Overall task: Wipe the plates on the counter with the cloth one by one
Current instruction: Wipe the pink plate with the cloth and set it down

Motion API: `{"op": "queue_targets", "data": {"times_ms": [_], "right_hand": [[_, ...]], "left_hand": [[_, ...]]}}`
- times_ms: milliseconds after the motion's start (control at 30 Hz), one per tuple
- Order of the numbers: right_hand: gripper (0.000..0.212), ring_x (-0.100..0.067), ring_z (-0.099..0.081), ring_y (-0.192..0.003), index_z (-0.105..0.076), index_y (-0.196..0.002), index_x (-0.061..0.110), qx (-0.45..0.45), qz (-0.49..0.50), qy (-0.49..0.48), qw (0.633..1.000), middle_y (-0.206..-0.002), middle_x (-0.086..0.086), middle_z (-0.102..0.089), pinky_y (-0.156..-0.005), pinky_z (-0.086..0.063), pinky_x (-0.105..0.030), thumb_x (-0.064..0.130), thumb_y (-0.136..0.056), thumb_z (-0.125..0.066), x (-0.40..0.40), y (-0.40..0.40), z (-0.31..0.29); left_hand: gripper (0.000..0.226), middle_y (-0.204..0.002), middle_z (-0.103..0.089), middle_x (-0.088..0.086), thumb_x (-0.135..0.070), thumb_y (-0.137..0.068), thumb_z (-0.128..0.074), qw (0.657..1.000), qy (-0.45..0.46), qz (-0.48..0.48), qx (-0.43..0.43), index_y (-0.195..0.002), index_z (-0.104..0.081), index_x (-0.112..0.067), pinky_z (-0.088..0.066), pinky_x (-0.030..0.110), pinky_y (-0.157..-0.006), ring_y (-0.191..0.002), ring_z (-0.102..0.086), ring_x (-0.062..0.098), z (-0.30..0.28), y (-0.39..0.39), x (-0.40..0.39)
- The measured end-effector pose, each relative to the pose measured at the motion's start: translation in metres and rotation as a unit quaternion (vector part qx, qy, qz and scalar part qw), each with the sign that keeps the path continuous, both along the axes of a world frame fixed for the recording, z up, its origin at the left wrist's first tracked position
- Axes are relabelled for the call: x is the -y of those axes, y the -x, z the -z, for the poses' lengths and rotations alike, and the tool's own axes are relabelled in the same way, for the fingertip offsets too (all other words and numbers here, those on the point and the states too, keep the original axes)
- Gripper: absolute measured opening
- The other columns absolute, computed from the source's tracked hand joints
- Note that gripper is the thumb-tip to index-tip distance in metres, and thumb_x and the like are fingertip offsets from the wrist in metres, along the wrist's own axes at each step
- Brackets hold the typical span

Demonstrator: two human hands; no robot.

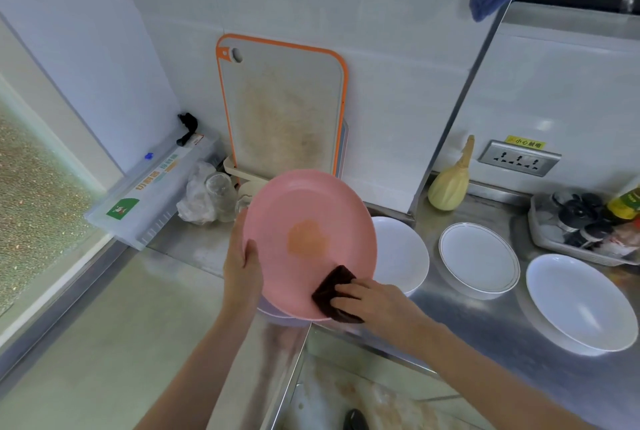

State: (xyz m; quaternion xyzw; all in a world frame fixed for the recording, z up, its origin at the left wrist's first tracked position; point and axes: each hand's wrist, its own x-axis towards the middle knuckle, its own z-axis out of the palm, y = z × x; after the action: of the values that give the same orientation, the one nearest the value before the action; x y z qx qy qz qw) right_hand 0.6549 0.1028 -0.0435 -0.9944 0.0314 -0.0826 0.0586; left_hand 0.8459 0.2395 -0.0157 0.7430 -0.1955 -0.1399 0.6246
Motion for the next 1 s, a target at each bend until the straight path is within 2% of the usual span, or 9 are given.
{"op": "queue_targets", "data": {"times_ms": [100, 167, 233, 367, 467, 633, 733, 867, 1000], "right_hand": [[0.041, -0.021, -0.064, -0.097, -0.066, -0.115, 0.029, 0.066, 0.165, -0.150, 0.973, -0.116, 0.008, -0.065, -0.077, -0.053, -0.035, 0.028, -0.095, -0.031, 0.000, 0.008, -0.015], [0.025, -0.021, -0.063, -0.098, -0.064, -0.118, 0.023, 0.196, 0.337, -0.286, 0.875, -0.115, 0.003, -0.066, -0.080, -0.049, -0.033, 0.025, -0.096, -0.051, -0.010, 0.001, -0.022], [0.031, -0.016, -0.060, -0.104, -0.062, -0.120, 0.016, 0.305, 0.385, -0.284, 0.824, -0.120, 0.002, -0.064, -0.084, -0.045, -0.026, 0.013, -0.089, -0.060, -0.027, -0.017, -0.024], [0.049, -0.010, -0.027, -0.138, -0.050, -0.135, 0.019, 0.196, 0.259, -0.339, 0.883, -0.147, 0.009, -0.037, -0.115, -0.020, -0.029, 0.037, -0.089, -0.052, -0.061, -0.054, -0.006], [0.060, -0.003, 0.010, -0.143, -0.030, -0.141, 0.038, 0.121, 0.178, -0.351, 0.912, -0.151, 0.024, -0.010, -0.118, 0.008, -0.031, 0.067, -0.091, -0.018, -0.074, -0.060, 0.010], [0.053, -0.036, 0.007, -0.143, 0.007, -0.135, 0.063, 0.057, 0.174, -0.208, 0.961, -0.156, 0.014, 0.006, -0.110, -0.011, -0.057, 0.060, -0.091, -0.022, -0.051, -0.064, 0.017], [0.065, -0.034, 0.003, -0.144, 0.004, -0.145, 0.044, 0.071, 0.253, -0.208, 0.942, -0.156, 0.007, 0.010, -0.114, -0.008, -0.049, 0.058, -0.088, -0.024, -0.020, -0.068, 0.010], [0.066, -0.026, -0.011, -0.143, -0.011, -0.151, 0.024, 0.121, 0.390, -0.276, 0.870, -0.158, -0.007, -0.009, -0.114, -0.019, -0.041, 0.039, -0.095, -0.042, -0.007, -0.066, -0.006], [0.052, -0.019, -0.026, -0.137, -0.037, -0.142, 0.021, 0.220, 0.368, -0.355, 0.831, -0.152, -0.004, -0.026, -0.111, -0.020, -0.026, 0.024, -0.093, -0.052, -0.034, -0.069, -0.024]], "left_hand": [[0.065, -0.145, -0.043, -0.007, 0.009, -0.089, -0.030, 1.000, -0.014, 0.017, 0.010, -0.143, -0.035, -0.028, -0.028, 0.015, -0.105, -0.130, -0.038, 0.003, 0.002, -0.006, -0.002], [0.064, -0.140, -0.042, -0.016, 0.008, -0.092, -0.030, 1.000, -0.011, 0.005, -0.002, -0.143, -0.034, -0.029, -0.026, -0.001, -0.092, -0.120, -0.037, -0.009, 0.000, 0.000, -0.001], [0.062, -0.133, -0.041, -0.021, 0.007, -0.093, -0.030, 1.000, -0.005, 0.006, -0.016, -0.139, -0.036, -0.035, -0.027, -0.003, -0.088, -0.118, -0.036, -0.009, -0.001, 0.013, 0.003], [0.059, -0.135, -0.046, -0.009, 0.011, -0.090, -0.032, 0.999, 0.023, -0.003, -0.029, -0.135, -0.042, -0.026, -0.026, -0.008, -0.090, -0.121, -0.041, -0.001, 0.001, 0.030, 0.011], [0.053, -0.138, -0.047, -0.006, 0.006, -0.093, -0.033, 0.999, 0.026, 0.008, -0.028, -0.132, -0.046, -0.027, -0.029, -0.005, -0.092, -0.122, -0.045, 0.002, 0.002, 0.032, 0.010], [0.046, -0.139, -0.048, 0.003, -0.008, -0.086, -0.041, 0.997, 0.053, 0.031, -0.048, -0.123, -0.050, -0.034, -0.037, 0.010, -0.102, -0.124, -0.048, 0.007, 0.002, 0.027, 0.002], [0.054, -0.138, -0.050, 0.000, -0.014, -0.080, -0.038, 0.996, 0.058, 0.051, -0.039, -0.132, -0.046, -0.023, -0.032, 0.025, -0.110, -0.128, -0.044, 0.007, -0.004, 0.021, -0.002], [0.051, -0.131, -0.051, -0.019, -0.002, -0.089, -0.038, 0.993, 0.095, 0.054, -0.039, -0.126, -0.046, -0.036, -0.031, 0.005, -0.100, -0.118, -0.044, -0.017, -0.016, 0.016, 0.000], [0.050, -0.115, -0.056, -0.038, -0.001, -0.096, -0.037, 0.993, 0.091, 0.063, -0.044, -0.120, -0.047, -0.044, -0.033, 0.003, -0.093, -0.108, -0.048, -0.022, -0.021, 0.022, 0.012]]}}
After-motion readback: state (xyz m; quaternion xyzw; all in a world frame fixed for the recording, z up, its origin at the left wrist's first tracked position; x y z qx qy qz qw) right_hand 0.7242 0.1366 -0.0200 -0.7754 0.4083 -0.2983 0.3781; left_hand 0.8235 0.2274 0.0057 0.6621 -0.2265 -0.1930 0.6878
